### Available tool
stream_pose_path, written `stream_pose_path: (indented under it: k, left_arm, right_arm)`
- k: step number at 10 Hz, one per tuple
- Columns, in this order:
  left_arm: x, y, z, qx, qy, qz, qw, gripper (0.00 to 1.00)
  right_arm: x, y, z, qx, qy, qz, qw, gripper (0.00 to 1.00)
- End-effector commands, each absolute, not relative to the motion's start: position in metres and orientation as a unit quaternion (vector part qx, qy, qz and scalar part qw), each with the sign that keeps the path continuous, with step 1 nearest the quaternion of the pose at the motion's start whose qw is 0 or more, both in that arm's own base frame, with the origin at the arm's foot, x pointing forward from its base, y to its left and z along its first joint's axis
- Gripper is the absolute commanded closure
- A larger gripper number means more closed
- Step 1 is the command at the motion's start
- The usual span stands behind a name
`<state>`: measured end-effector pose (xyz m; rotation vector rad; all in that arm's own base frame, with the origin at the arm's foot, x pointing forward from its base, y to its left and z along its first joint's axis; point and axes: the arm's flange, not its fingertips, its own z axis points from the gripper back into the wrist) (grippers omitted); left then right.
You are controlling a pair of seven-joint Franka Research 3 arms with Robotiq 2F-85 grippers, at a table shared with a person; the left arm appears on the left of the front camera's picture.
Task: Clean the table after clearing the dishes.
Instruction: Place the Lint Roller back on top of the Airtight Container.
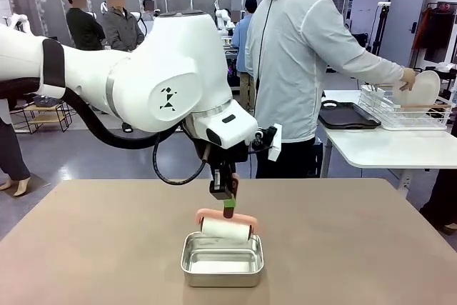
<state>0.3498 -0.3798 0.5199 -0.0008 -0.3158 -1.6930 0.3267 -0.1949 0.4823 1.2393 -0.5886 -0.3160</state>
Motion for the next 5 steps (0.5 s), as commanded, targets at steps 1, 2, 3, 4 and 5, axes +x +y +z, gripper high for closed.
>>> stream_pose_path:
  k: [1,2,3,4,5]
  left_arm:
    - [0.358,-0.368,0.518,-0.046,-0.149,-0.738,0.657,0.8]
    - [0.374,-0.364,0.513,-0.073,-0.152,-0.734,0.658,0.8]
    - [0.386,-0.363,0.506,-0.068,-0.147,-0.728,0.666,0.8]
    - [0.396,-0.363,0.497,-0.076,-0.138,-0.722,0.673,0.8]
    - [0.402,-0.363,0.486,-0.075,-0.133,-0.722,0.674,0.8]
  right_arm:
    - [0.326,-0.194,0.485,0.572,-0.271,-0.142,0.761,0.0]
    - [0.326,-0.194,0.485,0.572,-0.271,-0.142,0.761,0.0]
    - [0.326,-0.194,0.485,0.572,-0.271,-0.142,0.761,0.0]
    - [0.326,-0.194,0.485,0.572,-0.271,-0.142,0.761,0.0]
    - [0.326,-0.194,0.485,0.572,-0.271,-0.142,0.761,0.0]
